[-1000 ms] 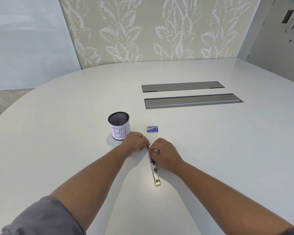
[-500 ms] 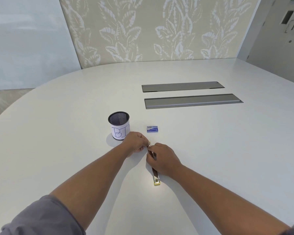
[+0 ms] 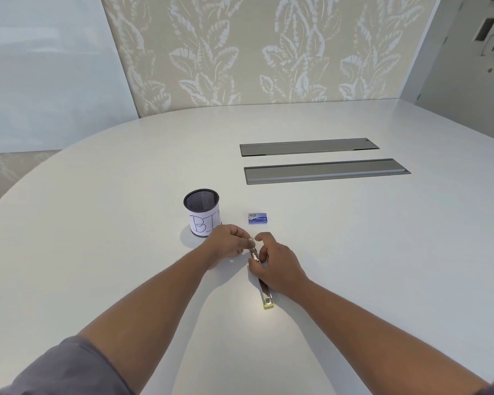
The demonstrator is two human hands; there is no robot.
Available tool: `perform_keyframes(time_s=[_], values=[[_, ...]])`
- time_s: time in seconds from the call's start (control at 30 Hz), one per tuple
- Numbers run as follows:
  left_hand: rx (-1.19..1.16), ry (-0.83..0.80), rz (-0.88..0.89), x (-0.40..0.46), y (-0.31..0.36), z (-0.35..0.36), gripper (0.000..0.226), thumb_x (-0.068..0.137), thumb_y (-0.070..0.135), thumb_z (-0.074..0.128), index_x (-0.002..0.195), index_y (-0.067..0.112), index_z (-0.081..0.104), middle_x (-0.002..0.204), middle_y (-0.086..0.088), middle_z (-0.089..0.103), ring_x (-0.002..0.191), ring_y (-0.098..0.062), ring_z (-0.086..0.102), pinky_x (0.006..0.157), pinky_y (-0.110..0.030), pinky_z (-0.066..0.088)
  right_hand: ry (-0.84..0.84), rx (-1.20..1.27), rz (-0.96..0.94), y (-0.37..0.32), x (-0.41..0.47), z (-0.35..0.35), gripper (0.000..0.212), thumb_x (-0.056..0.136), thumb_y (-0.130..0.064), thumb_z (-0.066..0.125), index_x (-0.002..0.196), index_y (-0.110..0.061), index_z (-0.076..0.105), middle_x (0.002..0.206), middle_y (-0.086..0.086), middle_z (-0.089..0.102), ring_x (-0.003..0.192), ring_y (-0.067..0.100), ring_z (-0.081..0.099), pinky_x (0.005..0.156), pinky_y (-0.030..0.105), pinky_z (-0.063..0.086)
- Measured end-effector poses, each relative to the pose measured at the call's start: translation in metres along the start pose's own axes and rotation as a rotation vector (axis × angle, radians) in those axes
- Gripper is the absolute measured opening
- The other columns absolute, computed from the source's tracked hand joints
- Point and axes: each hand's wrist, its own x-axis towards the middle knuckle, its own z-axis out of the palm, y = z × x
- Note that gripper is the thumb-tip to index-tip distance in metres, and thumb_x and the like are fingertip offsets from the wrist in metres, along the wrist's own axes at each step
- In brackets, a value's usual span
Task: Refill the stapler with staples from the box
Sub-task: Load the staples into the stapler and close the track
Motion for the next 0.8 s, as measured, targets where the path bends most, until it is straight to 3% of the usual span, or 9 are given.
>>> perform_keyframes(time_s=[0.13, 0.27, 0.63, 0.8], values=[[0.044, 0.03, 0.029, 0.0, -0.003, 0.003, 0.026, 0.074, 0.006, 0.085, 0.097, 0.0, 0.073, 0.071, -0.005, 0.067, 0.056, -0.013, 0.055, 0.047, -0.02, 0.045, 0.006, 0.014, -0.005, 0.002, -0.001, 0.001, 0.045, 0.083, -0.037, 0.064, 0.122, -0.038, 0.042, 0.076, -0.007, 0.061, 0.068, 0.004, 0.057, 0.06, 0.021, 0.041], [0.045, 0.032, 0.031, 0.001, -0.003, 0.004, 0.028, 0.073, 0.003, 0.085, 0.097, -0.002, 0.072, 0.072, -0.008, 0.066, 0.057, -0.014, 0.056, 0.049, -0.02, 0.047, 0.008, 0.017, -0.007, 0.003, 0.0, 0.001, 0.045, 0.083, -0.038, 0.063, 0.121, -0.039, 0.041, 0.077, -0.008, 0.06, 0.069, 0.003, 0.057, 0.059, 0.02, 0.039], [0.056, 0.046, 0.027, 0.002, -0.002, 0.007, 0.028, 0.073, 0.002, 0.084, 0.097, -0.003, 0.072, 0.073, -0.009, 0.065, 0.066, -0.021, 0.054, 0.062, -0.027, 0.047, 0.014, -0.019, -0.024, -0.001, -0.001, 0.0, 0.047, 0.082, -0.036, 0.064, 0.123, -0.036, 0.042, 0.071, -0.008, 0.057, 0.064, 0.007, 0.054, 0.059, 0.028, 0.044], [0.062, 0.064, 0.04, 0.001, -0.003, 0.007, 0.021, 0.075, 0.005, 0.084, 0.093, 0.001, 0.074, 0.068, -0.003, 0.065, 0.06, -0.016, 0.054, 0.056, -0.023, 0.046, -0.033, -0.249, -0.028, -0.013, -0.001, -0.002, 0.057, 0.078, -0.041, 0.055, 0.131, -0.038, 0.035, 0.062, -0.01, 0.05, 0.066, 0.019, 0.057, 0.054, 0.031, 0.039]])
